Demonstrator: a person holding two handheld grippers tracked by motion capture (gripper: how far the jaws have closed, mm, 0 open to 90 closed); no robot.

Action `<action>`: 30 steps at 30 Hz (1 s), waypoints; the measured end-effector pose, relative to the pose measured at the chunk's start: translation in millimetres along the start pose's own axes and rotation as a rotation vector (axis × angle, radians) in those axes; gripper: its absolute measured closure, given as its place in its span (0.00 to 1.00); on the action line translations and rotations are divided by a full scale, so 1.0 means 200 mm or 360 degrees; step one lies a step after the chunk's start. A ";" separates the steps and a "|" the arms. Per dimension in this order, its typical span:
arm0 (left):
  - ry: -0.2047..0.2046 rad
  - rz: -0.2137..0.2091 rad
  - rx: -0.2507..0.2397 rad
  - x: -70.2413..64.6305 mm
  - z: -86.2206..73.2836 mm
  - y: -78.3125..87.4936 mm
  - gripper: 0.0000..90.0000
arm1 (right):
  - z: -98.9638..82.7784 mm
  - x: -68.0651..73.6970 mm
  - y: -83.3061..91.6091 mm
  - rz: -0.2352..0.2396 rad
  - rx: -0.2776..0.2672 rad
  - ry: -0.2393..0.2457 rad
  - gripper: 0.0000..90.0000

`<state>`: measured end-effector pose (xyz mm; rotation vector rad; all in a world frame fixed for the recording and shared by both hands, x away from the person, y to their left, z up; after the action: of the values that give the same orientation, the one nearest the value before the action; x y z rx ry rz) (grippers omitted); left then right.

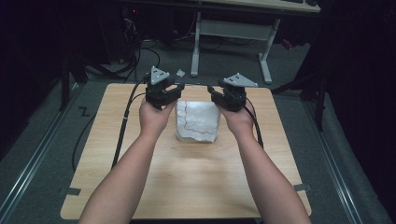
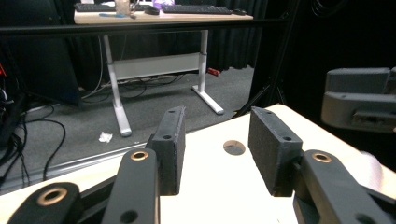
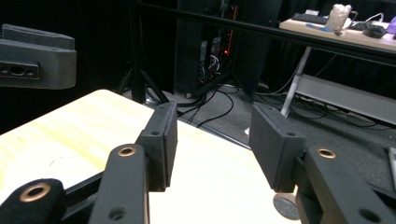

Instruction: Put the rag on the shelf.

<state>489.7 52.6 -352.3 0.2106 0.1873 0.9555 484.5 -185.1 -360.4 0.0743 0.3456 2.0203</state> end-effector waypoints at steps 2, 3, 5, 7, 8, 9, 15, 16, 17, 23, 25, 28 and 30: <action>-0.0040 -0.0009 0.0006 -0.03 -0.01 0.03 0.62 | -0.03 0.01 0.04 -0.0002 0.0001 -0.0001 0.57; -0.0068 -0.0013 0.0000 -0.04 -0.02 0.05 0.62 | -0.05 0.02 0.08 -0.0011 -0.0004 0.0004 0.56; -0.0089 -0.0020 -0.0022 -0.06 -0.04 0.08 0.62 | -0.07 0.03 0.10 -0.0013 -0.0004 0.0001 0.56; -0.0075 -0.0041 -0.0028 -0.08 -0.06 0.11 0.61 | -0.11 0.04 0.15 -0.0022 -0.0014 -0.0003 0.54; -0.0070 -0.0049 -0.0026 -0.08 -0.07 0.12 0.61 | -0.11 0.04 0.15 -0.0022 -0.0014 -0.0003 0.54; -0.0071 -0.0057 -0.0027 -0.09 -0.09 0.14 0.61 | -0.12 0.05 0.16 -0.0028 -0.0017 0.0002 0.54; -0.0082 -0.0062 -0.0013 -0.13 -0.18 0.23 0.59 | -0.17 0.10 0.25 -0.0023 -0.0015 0.0051 0.54; -0.0081 -0.0064 -0.0005 -0.13 -0.20 0.25 0.59 | -0.18 0.11 0.27 -0.0021 -0.0014 0.0054 0.54; -0.0075 -0.0071 -0.0005 -0.13 -0.22 0.26 0.59 | -0.20 0.11 0.28 -0.0016 -0.0007 0.0065 0.54; -0.0044 -0.0112 0.0053 -0.13 -0.41 0.38 0.58 | -0.32 0.16 0.36 -0.0013 0.0025 0.0124 0.55; -0.0038 -0.0120 0.0063 -0.13 -0.44 0.40 0.58 | -0.37 0.17 0.39 -0.0008 0.0050 0.0122 0.55; -0.0020 -0.0138 0.0111 -0.13 -0.54 0.45 0.58 | -0.43 0.18 0.42 -0.0014 0.0075 0.0136 0.55; -0.0021 -0.0138 0.0129 -0.13 -0.58 0.46 0.58 | -0.45 0.18 0.43 -0.0016 0.0073 0.0139 0.55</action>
<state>373.7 94.8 -438.3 0.2813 0.2213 0.8609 374.8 -208.3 -426.5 0.0127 0.4466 2.0102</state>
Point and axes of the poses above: each handheld gripper's, and its own axes: y roughly backward along the jaws, z roughly out of its top, x roughly to its left, the point moved 1 cm from there along -y, roughly forward along the jaws, and after that the axes turned 2 degrees about y, right-handed, at the moved point
